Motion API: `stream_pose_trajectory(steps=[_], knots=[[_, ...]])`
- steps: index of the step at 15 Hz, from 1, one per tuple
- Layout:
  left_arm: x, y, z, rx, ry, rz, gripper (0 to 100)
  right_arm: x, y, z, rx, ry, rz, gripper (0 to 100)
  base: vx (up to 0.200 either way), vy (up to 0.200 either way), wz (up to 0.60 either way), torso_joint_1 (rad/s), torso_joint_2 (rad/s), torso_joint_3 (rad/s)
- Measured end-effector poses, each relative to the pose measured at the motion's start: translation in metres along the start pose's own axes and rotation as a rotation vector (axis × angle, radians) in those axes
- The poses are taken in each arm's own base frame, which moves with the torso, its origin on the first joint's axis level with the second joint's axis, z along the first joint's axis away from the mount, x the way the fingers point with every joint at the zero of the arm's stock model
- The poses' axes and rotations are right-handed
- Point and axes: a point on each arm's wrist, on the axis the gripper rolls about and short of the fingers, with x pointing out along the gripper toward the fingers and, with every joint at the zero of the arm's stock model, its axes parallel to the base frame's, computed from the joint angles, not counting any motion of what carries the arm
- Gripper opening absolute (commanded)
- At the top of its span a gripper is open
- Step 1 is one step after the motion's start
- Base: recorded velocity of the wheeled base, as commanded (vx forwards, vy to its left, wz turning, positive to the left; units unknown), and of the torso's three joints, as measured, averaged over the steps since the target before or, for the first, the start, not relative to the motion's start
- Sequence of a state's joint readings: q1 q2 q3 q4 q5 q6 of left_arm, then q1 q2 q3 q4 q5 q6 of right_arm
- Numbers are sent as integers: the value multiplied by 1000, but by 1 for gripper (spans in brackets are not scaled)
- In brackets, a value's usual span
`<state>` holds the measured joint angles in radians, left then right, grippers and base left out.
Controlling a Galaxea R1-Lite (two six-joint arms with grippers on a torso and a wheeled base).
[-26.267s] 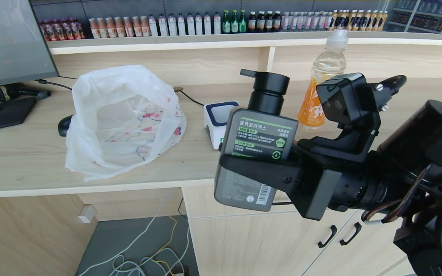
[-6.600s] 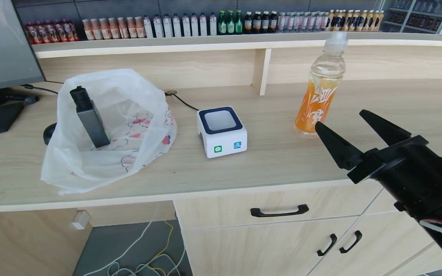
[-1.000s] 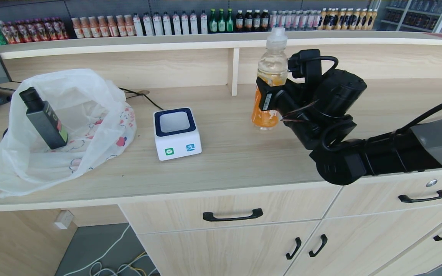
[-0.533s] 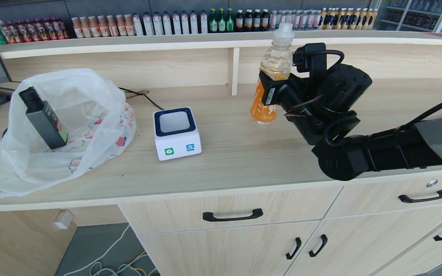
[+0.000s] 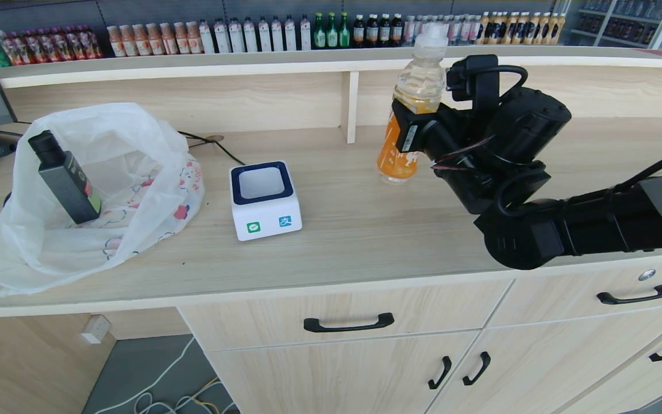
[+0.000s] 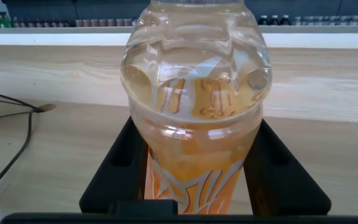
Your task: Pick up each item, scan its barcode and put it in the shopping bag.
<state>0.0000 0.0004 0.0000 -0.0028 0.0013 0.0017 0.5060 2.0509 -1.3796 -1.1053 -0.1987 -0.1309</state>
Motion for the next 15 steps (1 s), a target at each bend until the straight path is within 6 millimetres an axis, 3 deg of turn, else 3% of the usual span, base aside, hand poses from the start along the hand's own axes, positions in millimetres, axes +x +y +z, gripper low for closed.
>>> stream_pose_trajectory(steps=[8,15], knots=[[0,0,0,0,0,0,100,-7,-2,13,7,-2,49,0,0,0,0,0,0,0],[0,0,0,0,0,0,100,-27,-3,-3,45,83,57,0,0,0,0,0,0,0]])
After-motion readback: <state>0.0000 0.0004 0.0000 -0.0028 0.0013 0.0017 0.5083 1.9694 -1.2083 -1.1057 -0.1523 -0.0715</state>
